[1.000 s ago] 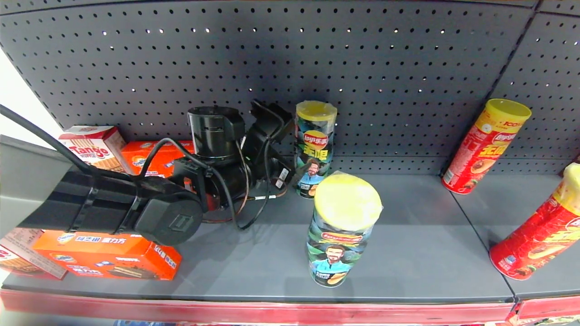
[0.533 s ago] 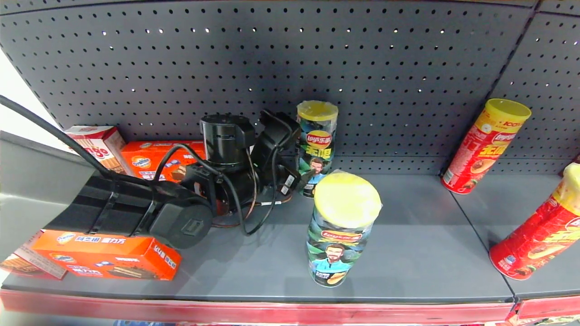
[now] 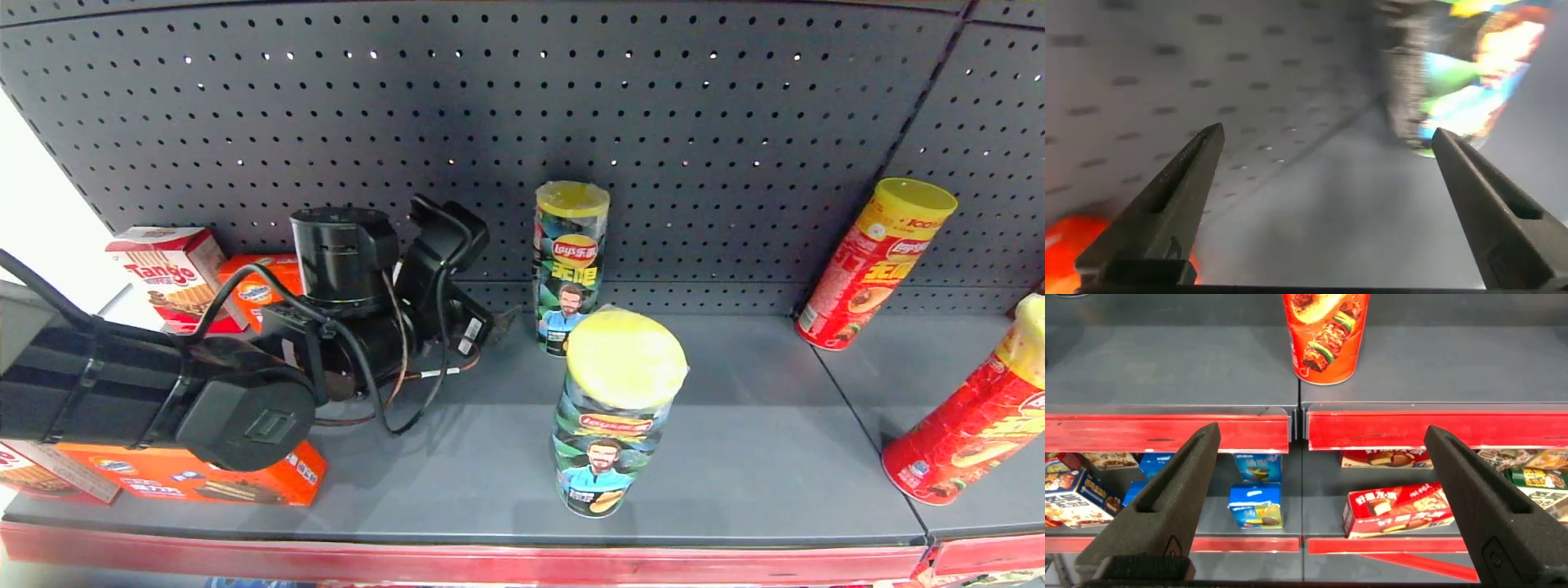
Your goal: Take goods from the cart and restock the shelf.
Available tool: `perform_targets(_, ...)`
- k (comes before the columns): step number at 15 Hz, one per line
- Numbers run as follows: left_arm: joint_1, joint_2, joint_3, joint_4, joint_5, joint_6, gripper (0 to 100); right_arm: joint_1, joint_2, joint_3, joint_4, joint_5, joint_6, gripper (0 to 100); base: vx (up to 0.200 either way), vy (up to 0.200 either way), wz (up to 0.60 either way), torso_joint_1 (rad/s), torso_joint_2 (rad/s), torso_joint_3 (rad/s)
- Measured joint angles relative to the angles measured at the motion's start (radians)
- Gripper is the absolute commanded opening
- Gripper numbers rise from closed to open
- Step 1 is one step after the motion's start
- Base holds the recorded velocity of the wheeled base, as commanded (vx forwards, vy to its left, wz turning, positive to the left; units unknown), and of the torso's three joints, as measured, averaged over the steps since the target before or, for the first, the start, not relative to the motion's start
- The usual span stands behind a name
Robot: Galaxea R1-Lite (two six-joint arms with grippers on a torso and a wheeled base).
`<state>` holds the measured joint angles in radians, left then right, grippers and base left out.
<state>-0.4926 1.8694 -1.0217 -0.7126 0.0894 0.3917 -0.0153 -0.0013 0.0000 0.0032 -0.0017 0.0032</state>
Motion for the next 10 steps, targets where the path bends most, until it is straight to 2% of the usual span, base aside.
perform_targets(4, 0.014, 0.000, -0.030, 0.000, 0.017, 0.000, 100, 0.000, 0.000, 0.000, 0.000, 0.000, 0.000, 100, 0.000, 0.000, 0.00, 0.000, 0.00, 0.000)
perform_targets(10, 0.014, 0.098, -0.133, 0.008, 0.014, -0.005, 100, 0.000, 0.000, 0.000, 0.000, 0.000, 0.000, 100, 0.000, 0.000, 0.00, 0.000, 0.00, 0.000)
